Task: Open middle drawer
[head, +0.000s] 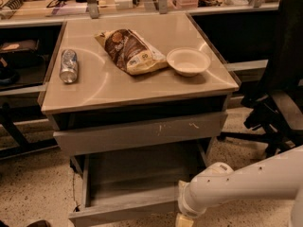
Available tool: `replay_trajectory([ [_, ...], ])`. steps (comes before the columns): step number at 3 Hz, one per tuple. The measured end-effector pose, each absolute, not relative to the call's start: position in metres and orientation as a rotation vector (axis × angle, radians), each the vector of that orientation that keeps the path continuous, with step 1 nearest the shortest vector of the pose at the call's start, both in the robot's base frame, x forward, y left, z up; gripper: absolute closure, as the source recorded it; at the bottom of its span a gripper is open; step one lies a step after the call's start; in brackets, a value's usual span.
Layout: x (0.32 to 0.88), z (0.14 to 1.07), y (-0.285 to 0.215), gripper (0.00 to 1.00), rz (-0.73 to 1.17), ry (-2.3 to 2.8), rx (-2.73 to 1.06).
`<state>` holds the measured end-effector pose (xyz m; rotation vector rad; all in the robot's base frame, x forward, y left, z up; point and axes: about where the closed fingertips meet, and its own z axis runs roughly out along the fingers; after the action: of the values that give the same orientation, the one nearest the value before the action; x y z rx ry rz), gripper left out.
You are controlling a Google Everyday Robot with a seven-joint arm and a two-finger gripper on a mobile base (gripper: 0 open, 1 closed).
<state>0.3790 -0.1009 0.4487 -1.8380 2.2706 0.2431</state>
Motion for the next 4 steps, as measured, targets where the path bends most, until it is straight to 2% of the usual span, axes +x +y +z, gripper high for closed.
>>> replay_trajectory([
  [2, 0.358, 0.401, -0.093, 0.00, 0.338, 2.341, -1.837],
  [4, 0.346, 0.411, -0.102, 0.00, 0.339, 2.377, -1.784],
])
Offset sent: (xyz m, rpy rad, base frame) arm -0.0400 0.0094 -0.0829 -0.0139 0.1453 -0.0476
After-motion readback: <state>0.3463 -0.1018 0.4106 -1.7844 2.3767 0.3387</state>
